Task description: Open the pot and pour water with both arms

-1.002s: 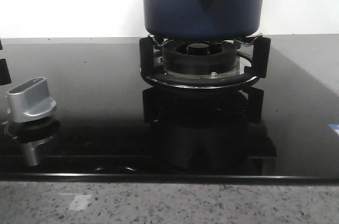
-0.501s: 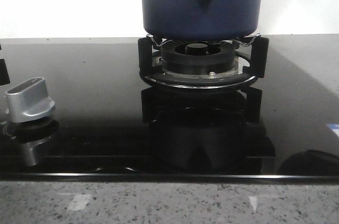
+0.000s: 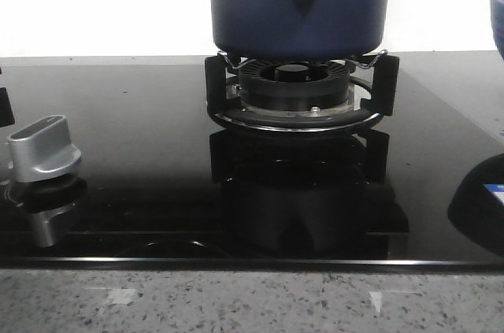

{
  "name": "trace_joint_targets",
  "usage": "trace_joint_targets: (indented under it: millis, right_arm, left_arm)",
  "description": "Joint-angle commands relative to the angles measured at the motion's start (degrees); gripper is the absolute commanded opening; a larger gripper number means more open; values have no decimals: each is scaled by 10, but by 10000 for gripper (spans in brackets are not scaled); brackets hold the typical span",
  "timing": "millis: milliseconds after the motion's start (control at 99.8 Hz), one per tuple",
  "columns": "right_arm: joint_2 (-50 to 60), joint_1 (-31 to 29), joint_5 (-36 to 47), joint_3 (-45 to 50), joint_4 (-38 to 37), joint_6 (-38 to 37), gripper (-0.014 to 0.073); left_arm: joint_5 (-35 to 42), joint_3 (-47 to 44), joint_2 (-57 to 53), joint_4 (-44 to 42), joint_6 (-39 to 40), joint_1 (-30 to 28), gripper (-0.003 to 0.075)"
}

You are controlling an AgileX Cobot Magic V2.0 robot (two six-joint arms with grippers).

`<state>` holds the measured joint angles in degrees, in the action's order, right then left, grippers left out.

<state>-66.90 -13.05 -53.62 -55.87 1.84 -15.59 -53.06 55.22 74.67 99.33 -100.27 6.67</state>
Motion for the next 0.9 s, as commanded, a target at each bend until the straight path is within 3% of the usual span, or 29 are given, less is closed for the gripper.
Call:
trace_joint_targets:
  millis: [0, 891]
  right_arm:
    - [22, -4, 41, 9, 3, 5, -67]
    - [-22, -4, 44, 42, -4, 11, -67]
  left_arm:
    - [-30, 18, -14, 79, -2, 4, 253]
    - [-63, 64, 7, 79, -14, 4, 253]
